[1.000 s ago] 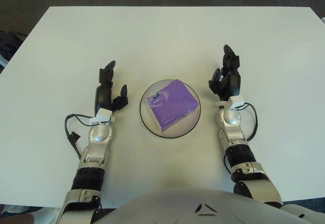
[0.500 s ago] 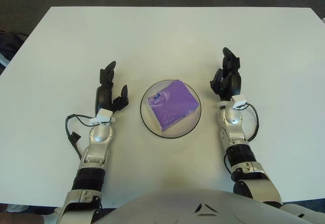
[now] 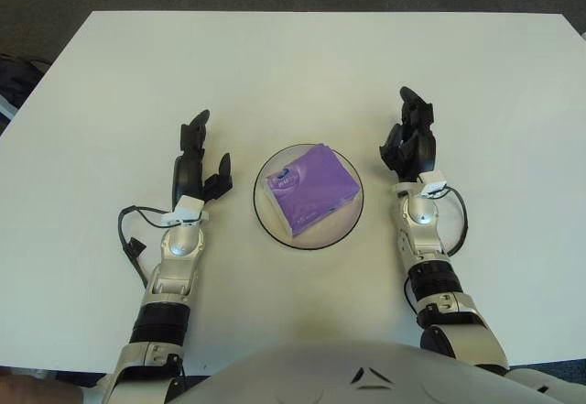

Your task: Put the tissue paper into the plate.

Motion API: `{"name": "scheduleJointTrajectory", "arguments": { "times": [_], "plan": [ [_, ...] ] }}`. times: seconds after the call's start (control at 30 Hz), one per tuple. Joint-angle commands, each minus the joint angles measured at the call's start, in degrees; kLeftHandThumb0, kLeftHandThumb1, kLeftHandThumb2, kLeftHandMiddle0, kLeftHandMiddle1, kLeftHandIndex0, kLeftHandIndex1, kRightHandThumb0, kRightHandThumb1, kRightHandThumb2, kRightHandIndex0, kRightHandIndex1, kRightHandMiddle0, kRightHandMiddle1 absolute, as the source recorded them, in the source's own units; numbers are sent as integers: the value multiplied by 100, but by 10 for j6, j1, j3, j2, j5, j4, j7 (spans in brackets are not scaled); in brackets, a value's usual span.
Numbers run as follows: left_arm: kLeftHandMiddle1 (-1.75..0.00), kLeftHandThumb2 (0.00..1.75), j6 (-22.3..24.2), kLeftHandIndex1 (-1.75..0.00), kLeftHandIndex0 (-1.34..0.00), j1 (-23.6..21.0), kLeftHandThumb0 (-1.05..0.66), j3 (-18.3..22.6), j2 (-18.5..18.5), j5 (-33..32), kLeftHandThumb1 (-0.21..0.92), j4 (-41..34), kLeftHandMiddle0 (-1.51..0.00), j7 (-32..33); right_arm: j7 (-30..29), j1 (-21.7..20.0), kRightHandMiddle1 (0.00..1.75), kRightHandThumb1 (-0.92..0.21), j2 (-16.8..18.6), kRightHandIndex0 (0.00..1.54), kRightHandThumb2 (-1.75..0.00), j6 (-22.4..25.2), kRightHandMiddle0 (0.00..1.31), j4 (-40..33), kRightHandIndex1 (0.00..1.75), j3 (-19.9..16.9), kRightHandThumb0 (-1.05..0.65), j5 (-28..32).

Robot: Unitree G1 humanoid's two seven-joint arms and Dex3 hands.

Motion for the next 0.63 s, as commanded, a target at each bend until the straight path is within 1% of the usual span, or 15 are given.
{"name": "scheduleJointTrajectory", "arguments": {
  "times": [0.0,0.37,0.43,0.6],
  "plan": [
    [-7,77,10,-73,0,69,-72,-10,-16,11,92,46,-31,4,-2,81,78,-92,-7,30,-84,-2,0,34,12,-13,-62,-3],
    [-7,77,10,-74,0,70,-72,-10,-16,5,92,42,-31,0,-1,103,77,-92,-5,31,-81,3,0,8,14,-4,-61,-15],
    [-7,77,13,-73,0,71,-72,-10,-17,4,92,36,-31,-1,-3,109,77,-92,-4,32,-79,-1,0,6,14,-1,-61,-21],
    [-7,76,18,-72,0,75,-72,-10,-18,5,92,26,-31,0,-9,124,76,-92,1,33,-77,-26,0,27,15,7,-61,-31]
  ]
}}
